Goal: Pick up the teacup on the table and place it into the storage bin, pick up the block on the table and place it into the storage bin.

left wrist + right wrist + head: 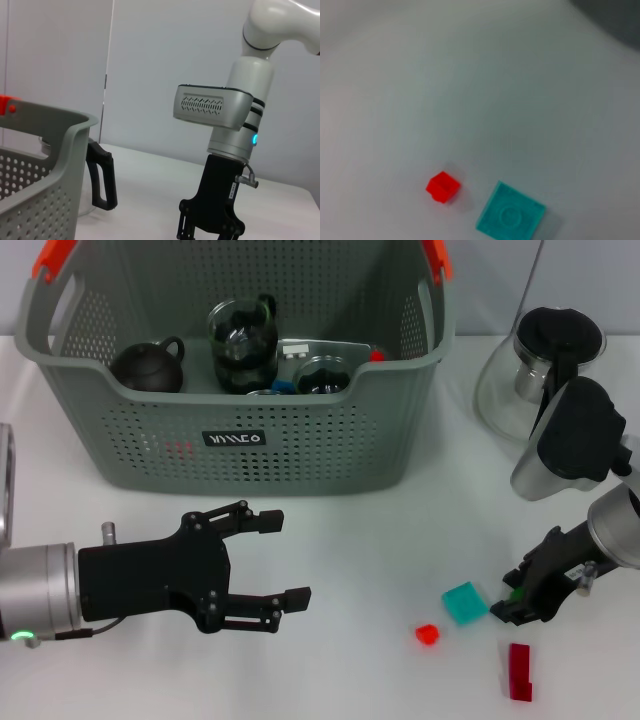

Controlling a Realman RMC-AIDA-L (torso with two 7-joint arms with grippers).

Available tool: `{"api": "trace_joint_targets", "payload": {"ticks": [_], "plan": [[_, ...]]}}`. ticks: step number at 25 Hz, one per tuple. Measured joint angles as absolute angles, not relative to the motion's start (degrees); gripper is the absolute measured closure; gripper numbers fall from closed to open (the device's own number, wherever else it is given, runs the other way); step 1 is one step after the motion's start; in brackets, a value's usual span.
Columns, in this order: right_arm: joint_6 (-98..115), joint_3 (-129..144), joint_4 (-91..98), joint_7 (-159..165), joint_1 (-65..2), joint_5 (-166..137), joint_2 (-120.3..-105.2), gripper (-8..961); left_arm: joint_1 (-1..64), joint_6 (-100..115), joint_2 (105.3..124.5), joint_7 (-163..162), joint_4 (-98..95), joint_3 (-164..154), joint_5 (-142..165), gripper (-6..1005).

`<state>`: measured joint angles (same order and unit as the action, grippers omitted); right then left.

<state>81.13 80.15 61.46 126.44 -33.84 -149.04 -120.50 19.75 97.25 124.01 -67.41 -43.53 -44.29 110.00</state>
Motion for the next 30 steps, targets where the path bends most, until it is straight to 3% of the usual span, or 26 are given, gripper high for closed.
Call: {"api": "trace_joint_targets", "payload": {"ticks": [5,11,17,21,24,30], "plan": [[83.26,78.6,66.89,126.51,-32.14,-149.09,-120.26,521,19.64,97.2,123.95,-67.41,-43.5,-44.3,109.95,52],[97.76,71.68,83.73,128.14,-31.6,-146.91,-120.33,513,19.97,97.61,123.93,-67.52,-43.67,-44.31,109.9,52],[109.82,57.27,99.29,135.15,-40.63,-129.64,-119.8,504,20.32,97.47,123.92,-67.39,-43.76,-44.28,109.86,52],[100.71,52.34,92.31,133.6,-48.96,-127.36,-119.55,499,20.89,97.24,123.93,-67.36,-43.44,-44.29,109.85,52],[90.68,54.34,81.06,129.8,-53.57,-128.13,-118.45,494,20.98,97.45,123.98,-67.32,-43.44,-44.2,109.86,52],[76.74,56.12,63.61,123.26,-59.16,-131.31,-117.3,486,21.07,97.69,124.01,-67.32,-43.39,-43.72,109.86,52]]}}
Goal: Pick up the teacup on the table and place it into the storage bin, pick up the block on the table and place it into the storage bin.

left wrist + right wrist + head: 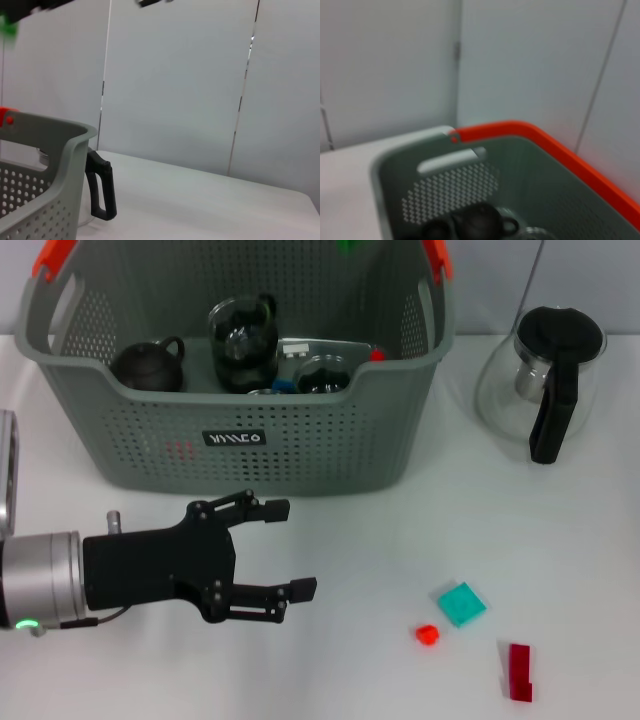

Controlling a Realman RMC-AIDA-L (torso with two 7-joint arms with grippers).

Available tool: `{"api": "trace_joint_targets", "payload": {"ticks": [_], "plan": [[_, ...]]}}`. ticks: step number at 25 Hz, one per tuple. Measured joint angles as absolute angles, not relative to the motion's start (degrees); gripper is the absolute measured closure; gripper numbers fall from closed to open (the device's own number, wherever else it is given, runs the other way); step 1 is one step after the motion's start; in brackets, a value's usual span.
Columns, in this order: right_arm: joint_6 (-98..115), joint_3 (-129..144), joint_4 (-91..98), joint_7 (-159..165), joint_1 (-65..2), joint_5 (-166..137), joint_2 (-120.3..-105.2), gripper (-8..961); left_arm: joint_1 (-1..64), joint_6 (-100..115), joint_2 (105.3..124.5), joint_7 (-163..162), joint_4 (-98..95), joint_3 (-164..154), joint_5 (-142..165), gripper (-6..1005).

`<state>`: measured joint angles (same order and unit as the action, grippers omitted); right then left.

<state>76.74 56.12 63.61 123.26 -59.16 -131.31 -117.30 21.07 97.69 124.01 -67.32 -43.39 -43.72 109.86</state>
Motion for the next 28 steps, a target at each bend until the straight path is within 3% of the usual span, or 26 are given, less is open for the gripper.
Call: {"api": "trace_joint_targets", "payload": {"ticks": [5,10,15,21,28], "plan": [[71.8,58.24,60.09,121.2,-59.53,-133.52,-117.58,479,21.11,97.72,124.01,-67.43,-43.39,-43.66,109.85,52],[76.49,58.02,68.34,120.76,-55.31,-130.7,-118.25,239,21.59,97.71,123.97,-67.46,-43.44,-43.58,109.79,52],[93.03,57.83,83.59,122.5,-45.42,-125.58,-118.54,48,21.74,97.81,123.95,-67.39,-43.53,-43.59,109.73,52],[111.32,58.36,92.76,124.45,-33.34,-122.86,-119.86,-3,21.56,97.45,123.91,-67.33,-43.54,-43.59,109.68,52],[108.89,66.06,88.06,131.89,-29.49,-134.29,-120.33,-2,21.53,97.21,123.83,-66.74,-43.42,-43.56,109.68,52]]}}
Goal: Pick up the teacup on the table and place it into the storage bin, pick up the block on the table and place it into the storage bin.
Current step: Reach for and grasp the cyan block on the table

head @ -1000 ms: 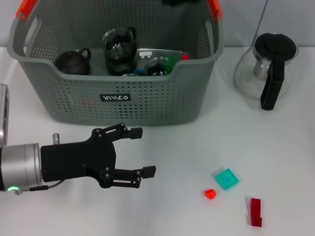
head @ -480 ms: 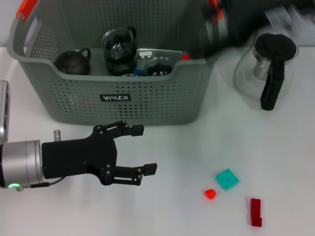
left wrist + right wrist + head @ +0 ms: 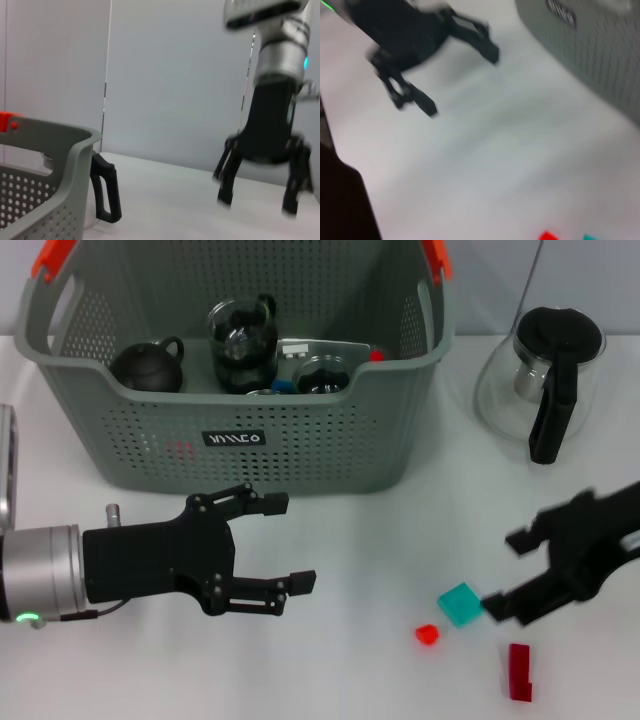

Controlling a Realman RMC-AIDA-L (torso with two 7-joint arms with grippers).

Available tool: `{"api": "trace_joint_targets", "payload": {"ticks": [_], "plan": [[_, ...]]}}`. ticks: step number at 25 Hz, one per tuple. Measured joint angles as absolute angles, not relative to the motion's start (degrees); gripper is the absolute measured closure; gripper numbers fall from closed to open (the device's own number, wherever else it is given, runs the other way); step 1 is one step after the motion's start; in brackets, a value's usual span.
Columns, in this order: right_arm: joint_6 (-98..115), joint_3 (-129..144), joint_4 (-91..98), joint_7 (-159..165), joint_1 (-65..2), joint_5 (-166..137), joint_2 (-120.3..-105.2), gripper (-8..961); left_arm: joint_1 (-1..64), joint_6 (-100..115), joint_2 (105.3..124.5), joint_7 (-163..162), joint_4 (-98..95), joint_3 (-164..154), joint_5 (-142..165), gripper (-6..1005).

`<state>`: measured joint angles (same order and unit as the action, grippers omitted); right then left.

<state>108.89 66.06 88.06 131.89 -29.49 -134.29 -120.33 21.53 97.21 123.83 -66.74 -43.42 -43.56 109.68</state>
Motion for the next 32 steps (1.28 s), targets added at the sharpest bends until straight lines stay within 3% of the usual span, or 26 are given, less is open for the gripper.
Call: {"api": "trace_joint_targets", "payload": {"ticks": [17,32], "plan": [[86.27,84.15,64.87,135.22,-38.06,-145.74,-120.24,8,21.09,97.15,123.94,-66.71,-43.01,-43.59,109.78,52],[88.68,84.53,62.49,149.0,-43.22,-148.14,-120.15,9,21.6,97.07,123.92,-65.58,-43.12,-42.4,109.73,52]]}}
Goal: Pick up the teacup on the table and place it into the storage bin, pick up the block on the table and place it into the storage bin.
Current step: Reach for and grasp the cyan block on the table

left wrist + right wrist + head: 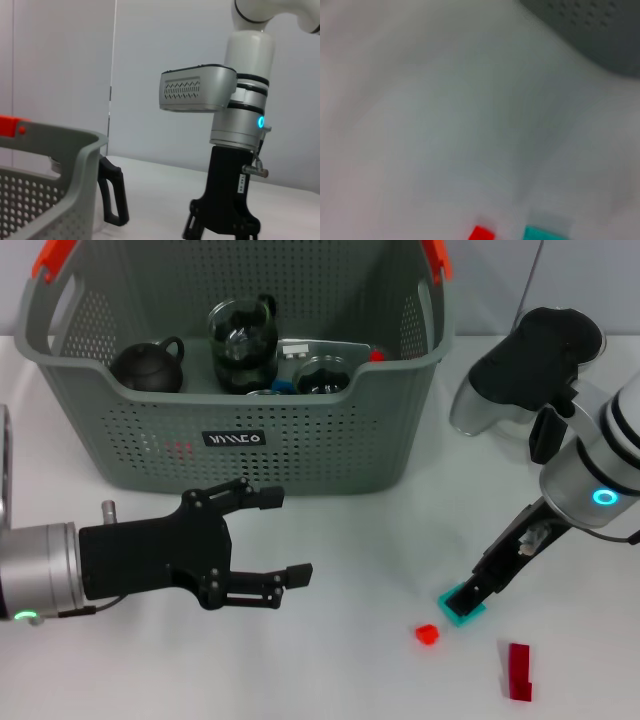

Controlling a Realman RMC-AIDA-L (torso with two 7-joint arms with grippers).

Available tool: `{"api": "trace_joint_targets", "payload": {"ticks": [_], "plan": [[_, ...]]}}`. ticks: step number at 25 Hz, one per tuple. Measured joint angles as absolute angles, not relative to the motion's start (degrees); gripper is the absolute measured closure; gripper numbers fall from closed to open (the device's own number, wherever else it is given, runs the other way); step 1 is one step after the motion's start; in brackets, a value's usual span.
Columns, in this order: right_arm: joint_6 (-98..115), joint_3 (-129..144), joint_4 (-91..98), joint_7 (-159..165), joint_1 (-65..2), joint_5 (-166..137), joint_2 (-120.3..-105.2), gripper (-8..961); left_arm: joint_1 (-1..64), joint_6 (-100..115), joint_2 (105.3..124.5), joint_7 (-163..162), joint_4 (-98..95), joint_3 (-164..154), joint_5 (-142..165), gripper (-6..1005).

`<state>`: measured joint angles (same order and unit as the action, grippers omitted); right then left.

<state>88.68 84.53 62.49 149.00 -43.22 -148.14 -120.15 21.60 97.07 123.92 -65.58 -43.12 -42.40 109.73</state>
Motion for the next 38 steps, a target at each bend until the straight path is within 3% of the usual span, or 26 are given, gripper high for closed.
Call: {"api": "trace_joint_targets", "payload": {"ticks": [28,34,38], "plan": [[79.02,94.51,52.86,158.33,-47.29,-148.27,-120.49,39,21.14,97.03,124.01,-61.44,-42.8,-39.12,109.69,52],[78.57,98.17,53.24,159.44,-47.37,-148.27,-120.62,210,21.1,97.02,123.97,-61.43,-42.22,-39.11,109.69,52],[78.86,99.03,53.83,159.66,-47.35,-149.21,-120.55,385,21.09,97.02,123.95,-61.43,-42.12,-38.97,109.69,52]]}}
